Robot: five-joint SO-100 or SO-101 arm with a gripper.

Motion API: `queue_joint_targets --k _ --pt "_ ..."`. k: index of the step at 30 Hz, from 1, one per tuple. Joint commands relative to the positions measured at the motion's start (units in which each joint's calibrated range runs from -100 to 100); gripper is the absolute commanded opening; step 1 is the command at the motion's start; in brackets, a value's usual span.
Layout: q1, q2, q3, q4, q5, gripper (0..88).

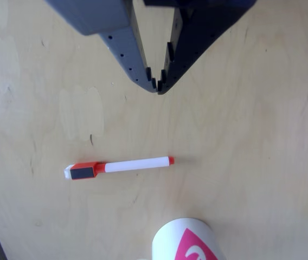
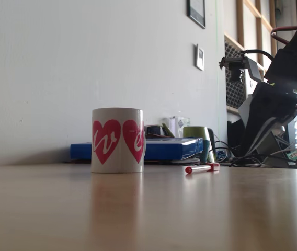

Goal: Grab the pen and place it in the cup.

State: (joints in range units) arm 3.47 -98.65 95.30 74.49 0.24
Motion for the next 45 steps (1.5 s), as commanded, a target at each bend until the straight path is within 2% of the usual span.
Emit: queue_joint_targets --k 1,7,11,21,45 --pt "0.33 -0.68 -2.64 0.22 0.18 1.1" --pt "1.33 -0.68 -2.64 0.22 -0.14 1.1" --pt "5.17 -0.68 -2.64 0.22 -0.19 1.1" --pt "1.91 -0.68 -2.64 0.22 -0.09 1.1" --pt "2.5 -0.68 -2.64 0.22 -0.14 1.1"
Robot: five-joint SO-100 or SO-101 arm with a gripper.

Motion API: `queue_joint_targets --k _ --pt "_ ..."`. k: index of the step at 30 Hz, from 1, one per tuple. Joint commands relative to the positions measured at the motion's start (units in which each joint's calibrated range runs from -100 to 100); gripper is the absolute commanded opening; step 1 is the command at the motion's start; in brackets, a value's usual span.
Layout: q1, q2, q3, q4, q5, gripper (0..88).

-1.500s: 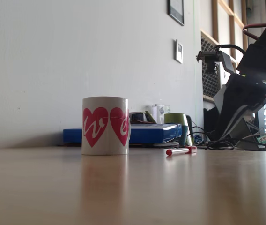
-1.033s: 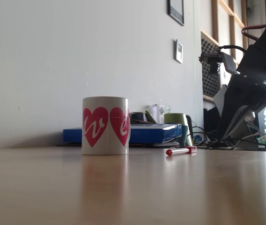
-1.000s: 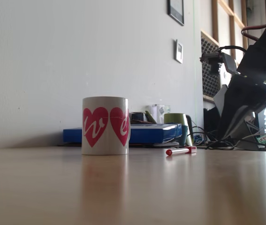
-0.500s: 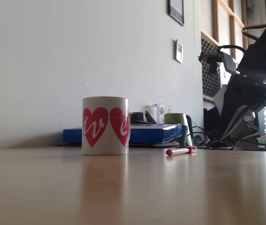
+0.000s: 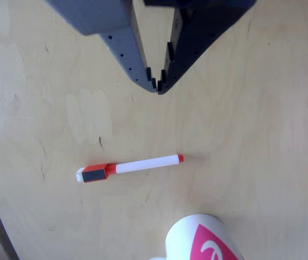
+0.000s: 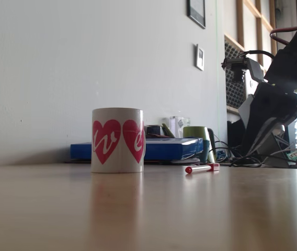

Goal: Grab the pen and place it in the cup.

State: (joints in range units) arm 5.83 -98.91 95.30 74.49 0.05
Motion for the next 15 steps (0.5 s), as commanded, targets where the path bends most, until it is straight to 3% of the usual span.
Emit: queue_joint_targets --k 1,15 --pt "0.14 -0.43 -2.64 0.22 0.06 1.1" --pt "0.55 -0.26 -2.73 0.22 0.0 1.1"
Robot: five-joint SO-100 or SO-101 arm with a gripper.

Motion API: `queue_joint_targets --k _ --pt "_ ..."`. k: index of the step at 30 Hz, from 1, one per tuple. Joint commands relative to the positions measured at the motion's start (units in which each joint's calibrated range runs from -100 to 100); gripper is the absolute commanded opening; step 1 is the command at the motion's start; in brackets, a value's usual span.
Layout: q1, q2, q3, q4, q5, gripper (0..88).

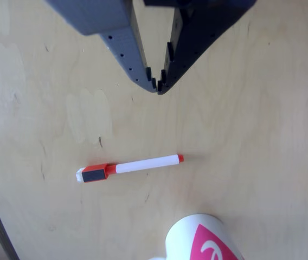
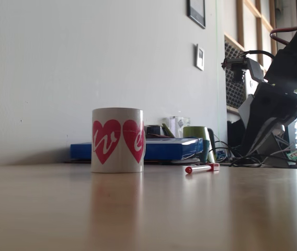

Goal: Grab the pen and place it in the cup.

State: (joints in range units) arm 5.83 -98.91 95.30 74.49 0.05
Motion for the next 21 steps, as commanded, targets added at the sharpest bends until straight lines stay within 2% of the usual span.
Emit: queue_joint_targets --k 1,12,21 --pt "0.55 -0.26 -2.73 0.22 0.0 1.1" --pt "0.47 3.05 -7.07 -0.47 0.16 1.0" --pt "-0.95 42.06 -27.35 -14.15 0.63 1.1"
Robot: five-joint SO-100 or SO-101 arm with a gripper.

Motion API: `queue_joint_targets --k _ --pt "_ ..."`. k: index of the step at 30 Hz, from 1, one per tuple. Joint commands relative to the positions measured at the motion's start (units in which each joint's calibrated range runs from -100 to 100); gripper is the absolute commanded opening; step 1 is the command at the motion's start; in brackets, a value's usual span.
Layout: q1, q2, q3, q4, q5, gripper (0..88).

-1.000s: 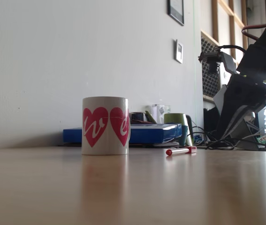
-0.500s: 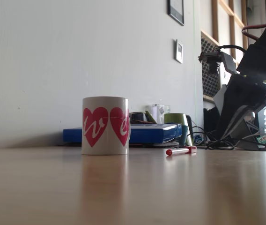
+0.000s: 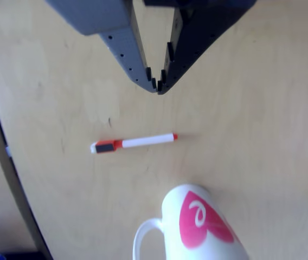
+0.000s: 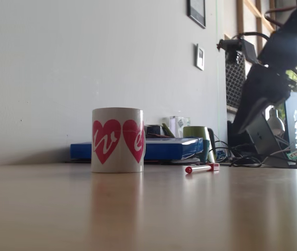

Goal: Grab the pen and place it in the cup.

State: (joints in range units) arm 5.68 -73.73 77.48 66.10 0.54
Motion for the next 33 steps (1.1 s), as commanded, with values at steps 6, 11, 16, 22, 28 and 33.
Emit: queue_joint_targets --k 6,11,16,22,28,33 --pt "-3.47 38.54 -19.13 -16.34 12.55 1.3" --pt "-3.55 44.02 -25.74 -15.65 16.12 1.5" --pt "-0.63 43.93 -27.19 -13.84 24.06 12.6" --pt "4.87 43.93 -30.54 -9.37 33.41 14.5" --pt "5.04 45.18 -29.72 -9.03 36.35 14.7" --pt "3.45 51.24 -28.37 -9.71 36.35 17.4"
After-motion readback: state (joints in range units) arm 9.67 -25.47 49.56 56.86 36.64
